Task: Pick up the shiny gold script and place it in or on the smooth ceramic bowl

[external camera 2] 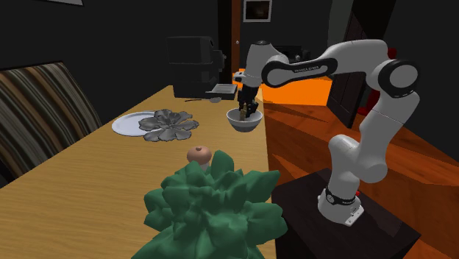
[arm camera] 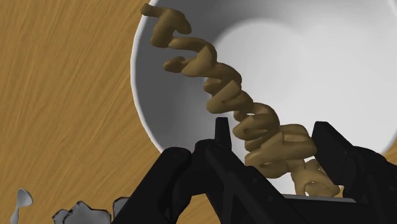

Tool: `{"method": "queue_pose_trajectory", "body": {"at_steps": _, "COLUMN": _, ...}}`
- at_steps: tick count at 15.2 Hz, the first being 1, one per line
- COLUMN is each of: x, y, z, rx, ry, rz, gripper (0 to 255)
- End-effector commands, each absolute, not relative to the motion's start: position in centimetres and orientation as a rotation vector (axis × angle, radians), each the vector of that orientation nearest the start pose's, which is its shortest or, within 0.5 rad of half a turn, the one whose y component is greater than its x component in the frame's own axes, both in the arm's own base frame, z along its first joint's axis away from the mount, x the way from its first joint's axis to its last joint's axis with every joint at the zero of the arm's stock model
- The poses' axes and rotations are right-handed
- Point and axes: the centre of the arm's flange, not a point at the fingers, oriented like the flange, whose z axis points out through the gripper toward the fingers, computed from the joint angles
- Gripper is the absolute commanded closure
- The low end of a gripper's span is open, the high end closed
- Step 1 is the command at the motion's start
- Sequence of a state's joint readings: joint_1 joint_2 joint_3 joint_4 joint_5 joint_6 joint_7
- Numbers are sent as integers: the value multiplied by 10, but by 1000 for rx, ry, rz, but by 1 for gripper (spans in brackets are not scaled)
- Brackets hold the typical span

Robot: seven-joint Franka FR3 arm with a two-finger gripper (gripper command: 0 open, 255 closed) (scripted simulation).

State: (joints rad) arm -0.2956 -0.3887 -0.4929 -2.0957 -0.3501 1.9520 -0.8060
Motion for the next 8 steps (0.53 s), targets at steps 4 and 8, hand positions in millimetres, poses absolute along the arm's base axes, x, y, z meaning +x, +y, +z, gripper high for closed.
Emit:
{"method": "queue_pose_trajectory", "body": {"at_steps": 4, "x": 295, "y": -373, "z": 577, "rx": -3393, "ry": -217, "rz": -63, "gripper": 255}}
{"method": "queue_pose_trajectory", "body": {"at_steps": 8, "x": 295, "y": -373, "z": 577, "rx": -3393, "ry": -217, "rz": -63, "gripper": 0}}
